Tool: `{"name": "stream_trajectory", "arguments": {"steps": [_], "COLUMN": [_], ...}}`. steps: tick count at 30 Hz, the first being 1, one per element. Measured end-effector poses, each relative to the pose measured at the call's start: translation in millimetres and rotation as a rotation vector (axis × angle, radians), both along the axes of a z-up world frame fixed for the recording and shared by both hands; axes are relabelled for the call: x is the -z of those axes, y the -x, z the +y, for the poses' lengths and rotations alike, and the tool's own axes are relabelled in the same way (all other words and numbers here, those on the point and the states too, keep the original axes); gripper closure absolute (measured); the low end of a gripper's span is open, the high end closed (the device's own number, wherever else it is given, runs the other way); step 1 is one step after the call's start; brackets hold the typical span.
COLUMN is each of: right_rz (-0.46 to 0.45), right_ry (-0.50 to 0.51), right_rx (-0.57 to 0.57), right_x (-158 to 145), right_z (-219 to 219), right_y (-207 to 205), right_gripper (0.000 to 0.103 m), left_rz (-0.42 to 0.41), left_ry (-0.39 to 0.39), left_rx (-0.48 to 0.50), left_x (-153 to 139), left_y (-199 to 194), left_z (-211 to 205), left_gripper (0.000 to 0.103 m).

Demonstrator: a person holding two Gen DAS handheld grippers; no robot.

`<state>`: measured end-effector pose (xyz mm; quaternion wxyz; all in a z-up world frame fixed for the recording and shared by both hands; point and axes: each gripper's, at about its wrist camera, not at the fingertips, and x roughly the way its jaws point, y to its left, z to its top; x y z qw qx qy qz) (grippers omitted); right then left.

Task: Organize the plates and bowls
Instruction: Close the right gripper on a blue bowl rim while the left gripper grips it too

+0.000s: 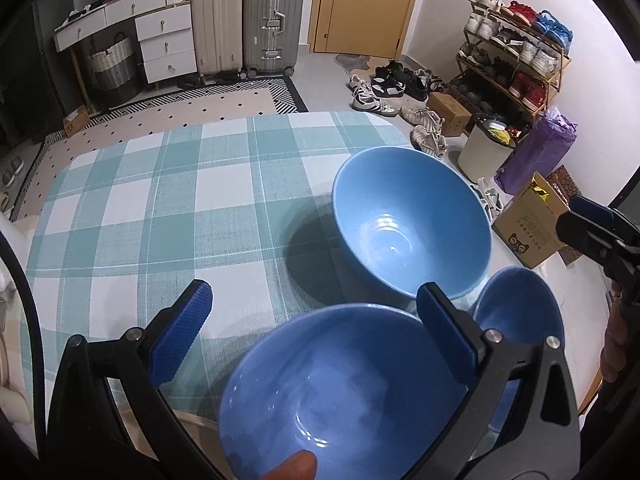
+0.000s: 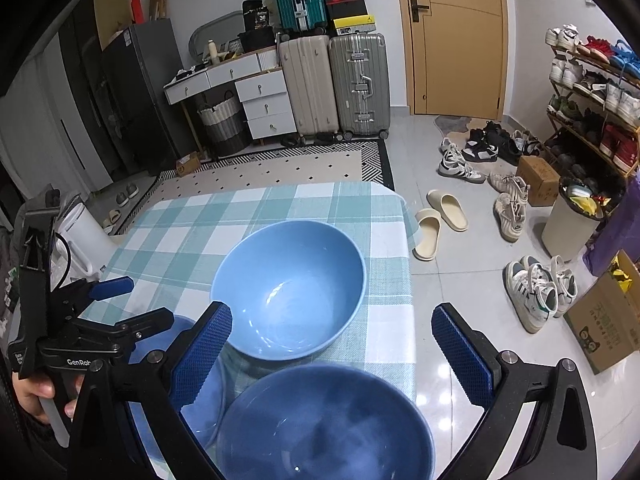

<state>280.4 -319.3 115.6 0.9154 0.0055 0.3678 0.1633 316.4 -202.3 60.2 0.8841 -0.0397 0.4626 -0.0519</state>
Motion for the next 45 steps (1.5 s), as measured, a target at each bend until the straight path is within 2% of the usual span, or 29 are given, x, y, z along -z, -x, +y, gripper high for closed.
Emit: {"name": "stream_trajectory", "arguments": {"steps": [20, 24, 27, 29, 31, 35, 37, 43, 45], "right_rz": [0.085, 0.099, 0.112, 0.121, 0.128, 0.134, 0.139, 0.155, 0.157], "right_ry": [0.030, 0.036, 0.034, 0.035, 0.036, 0.039, 0.039, 0.050, 0.058], "right_rx": [-0.022, -0.024, -0.030, -0.033, -0.035, -0.040, -0.042, -0.054, -0.056], "right_x": [43.4, 50.3, 55.3, 58.0, 60.6, 64.8, 66.1, 72.6, 74.7], "right_z": [8.4, 9.6, 8.3, 8.5, 7.8, 8.3, 8.7, 11.3, 12.9], "right_y": [-56.2, -62.4, -66.2, -67.8, -69.3, -71.8, -72.8, -77.6, -78.4], "right_gripper": [0.002, 0.006, 0.014, 0.021, 0.024, 0.031, 0.036, 0.048, 0.056], "left_rz": [0.062, 0.070, 0.070, 0.073, 0.081, 0.097, 0.106, 0.110, 0.113], "left_ry": [0.016, 0.015, 0.014, 0.015, 0.021, 0.045, 0.058, 0.074, 0.091], "left_rx": [0.003, 0.014, 0.028, 0.034, 0.041, 0.065, 0.076, 0.088, 0.092], "left_x": [32.4, 38.0, 40.8, 42.5, 44.6, 49.1, 51.2, 55.2, 56.1], "left_y": [-40.9, -46.1, -48.8, -49.8, -51.7, -54.5, -56.2, -59.2, -59.8], "left_z": [-7.8, -11.5, -14.5, -15.9, -17.2, -20.9, -22.1, -26.0, -26.7], "left_gripper": [0.001, 0.001, 0.003, 0.008, 0.017, 0.027, 0.037, 0.055, 0.059]}}
